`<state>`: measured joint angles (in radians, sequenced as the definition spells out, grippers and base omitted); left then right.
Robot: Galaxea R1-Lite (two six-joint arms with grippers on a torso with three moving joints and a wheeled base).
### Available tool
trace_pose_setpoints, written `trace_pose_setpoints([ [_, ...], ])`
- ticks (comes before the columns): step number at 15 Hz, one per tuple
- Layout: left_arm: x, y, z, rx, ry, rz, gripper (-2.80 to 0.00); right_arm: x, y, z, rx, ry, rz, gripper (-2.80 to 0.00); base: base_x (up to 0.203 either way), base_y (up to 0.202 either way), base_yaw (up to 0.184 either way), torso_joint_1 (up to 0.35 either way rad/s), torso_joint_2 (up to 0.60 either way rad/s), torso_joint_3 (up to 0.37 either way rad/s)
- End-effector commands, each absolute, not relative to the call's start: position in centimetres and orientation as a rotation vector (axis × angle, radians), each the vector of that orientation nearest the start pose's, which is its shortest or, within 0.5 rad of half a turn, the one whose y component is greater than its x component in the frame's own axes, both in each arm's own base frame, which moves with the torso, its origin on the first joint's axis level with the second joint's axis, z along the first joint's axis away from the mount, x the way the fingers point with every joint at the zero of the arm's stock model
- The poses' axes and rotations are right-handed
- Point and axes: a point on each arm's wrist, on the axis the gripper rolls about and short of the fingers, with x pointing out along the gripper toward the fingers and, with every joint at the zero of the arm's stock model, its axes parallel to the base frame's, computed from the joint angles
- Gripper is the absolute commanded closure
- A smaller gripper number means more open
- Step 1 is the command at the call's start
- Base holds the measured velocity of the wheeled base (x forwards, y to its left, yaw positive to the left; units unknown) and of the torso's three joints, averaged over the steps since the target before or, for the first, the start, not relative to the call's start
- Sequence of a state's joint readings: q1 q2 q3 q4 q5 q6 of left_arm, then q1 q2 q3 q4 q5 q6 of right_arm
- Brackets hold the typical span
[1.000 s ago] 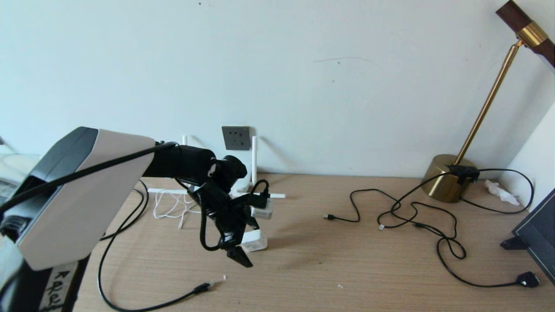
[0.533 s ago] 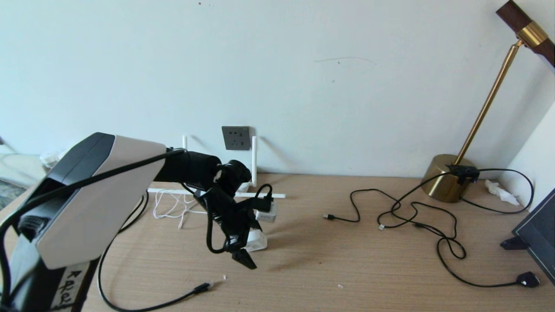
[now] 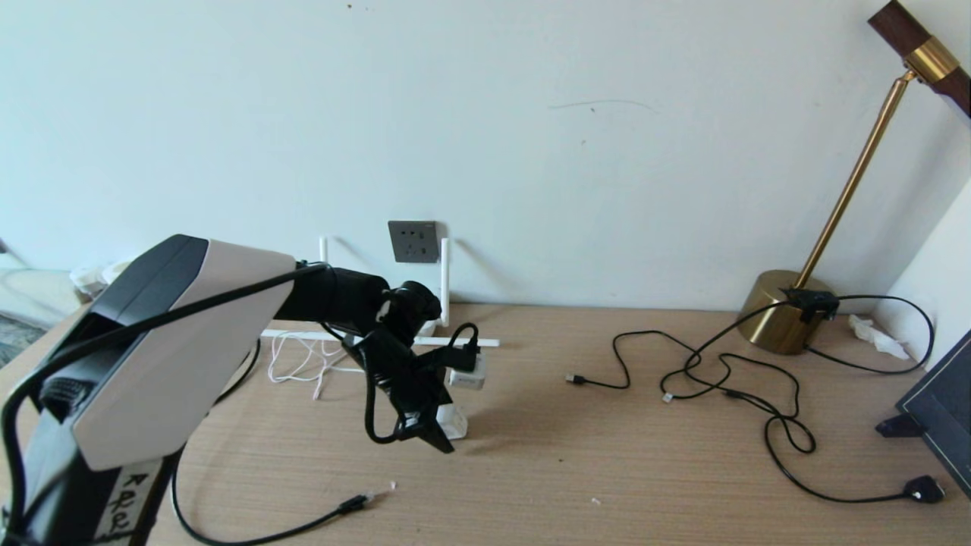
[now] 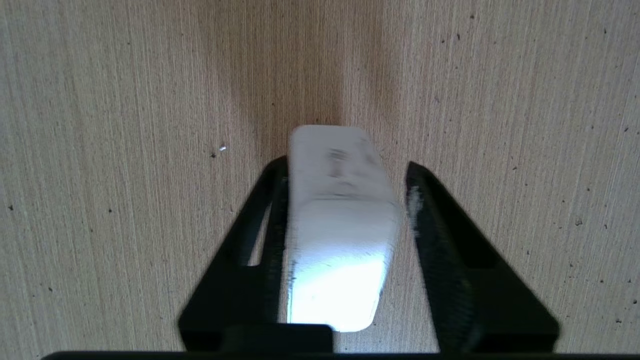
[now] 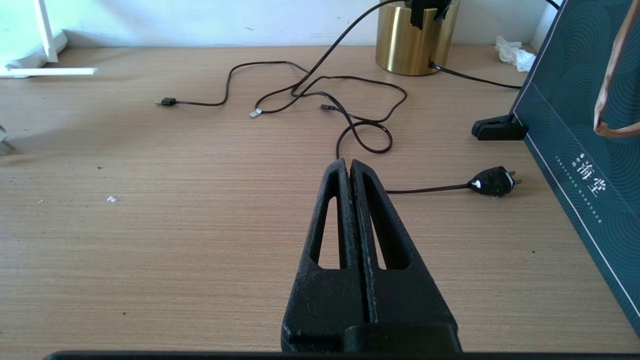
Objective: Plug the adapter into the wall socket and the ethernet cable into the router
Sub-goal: Pick up plug
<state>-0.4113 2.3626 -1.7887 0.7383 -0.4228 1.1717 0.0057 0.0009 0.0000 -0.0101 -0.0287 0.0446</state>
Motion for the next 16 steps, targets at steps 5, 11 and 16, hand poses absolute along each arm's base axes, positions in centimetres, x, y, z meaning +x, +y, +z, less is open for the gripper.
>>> trace_pose_setpoints([
  [5,38.7,-17.5,8.6,0.919,0.768,-1.398,0.00,-2.3,-0.1,7.7,0.045,-0.011,-0.023,0.00,0.000,0.000,0.000,0.000,0.00,0.000],
  [11,35.9,-12.9,14.7,0.767,0.806,-1.413,0.00,-2.3,-0.1,7.7,0.045,-0.010,-0.023,0.00,0.000,0.000,0.000,0.000,0.00,0.000],
  [16,34.7,-7.1,14.9,0.763,0.873,-1.243,0.00,-2.3,-0.1,7.7,0.045,-0.010,-0.023,0.00,0.000,0.000,0.000,0.000,0.00,0.000],
])
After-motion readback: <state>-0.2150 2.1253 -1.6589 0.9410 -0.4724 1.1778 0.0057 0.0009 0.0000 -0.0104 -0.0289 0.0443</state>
